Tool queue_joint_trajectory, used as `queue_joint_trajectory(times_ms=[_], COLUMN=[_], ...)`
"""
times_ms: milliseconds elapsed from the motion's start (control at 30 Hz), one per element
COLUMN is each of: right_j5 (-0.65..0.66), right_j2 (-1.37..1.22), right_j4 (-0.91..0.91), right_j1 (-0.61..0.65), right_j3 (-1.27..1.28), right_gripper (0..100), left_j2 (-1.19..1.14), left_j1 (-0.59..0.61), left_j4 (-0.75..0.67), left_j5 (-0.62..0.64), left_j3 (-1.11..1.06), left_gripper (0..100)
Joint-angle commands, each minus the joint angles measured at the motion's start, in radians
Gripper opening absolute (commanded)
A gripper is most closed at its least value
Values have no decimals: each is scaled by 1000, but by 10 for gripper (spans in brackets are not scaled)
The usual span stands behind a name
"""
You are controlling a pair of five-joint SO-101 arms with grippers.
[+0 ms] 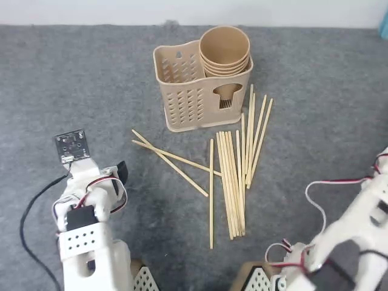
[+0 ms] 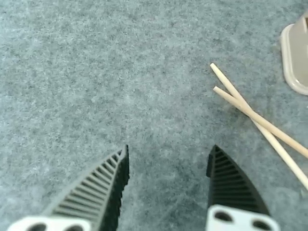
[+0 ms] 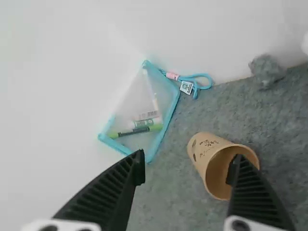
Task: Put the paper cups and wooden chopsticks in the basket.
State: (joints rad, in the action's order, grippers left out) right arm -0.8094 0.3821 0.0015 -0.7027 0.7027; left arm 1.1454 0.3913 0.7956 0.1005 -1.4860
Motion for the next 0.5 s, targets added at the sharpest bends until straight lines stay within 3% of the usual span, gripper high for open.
queue_joint_trajectory(times_ms=[0, 467], right_j5=[-78, -112], right_j2=[-88, -504], right_j4=[-160, -659], right_j1=[-5, 1], right_j3=[-8, -14], right_gripper=[267, 270], left_j2=[18, 18], left_j1=[-8, -11], left_j4=[-20, -21], left_j5=[-12, -12], left_j3=[2, 1], left_gripper=[254, 254])
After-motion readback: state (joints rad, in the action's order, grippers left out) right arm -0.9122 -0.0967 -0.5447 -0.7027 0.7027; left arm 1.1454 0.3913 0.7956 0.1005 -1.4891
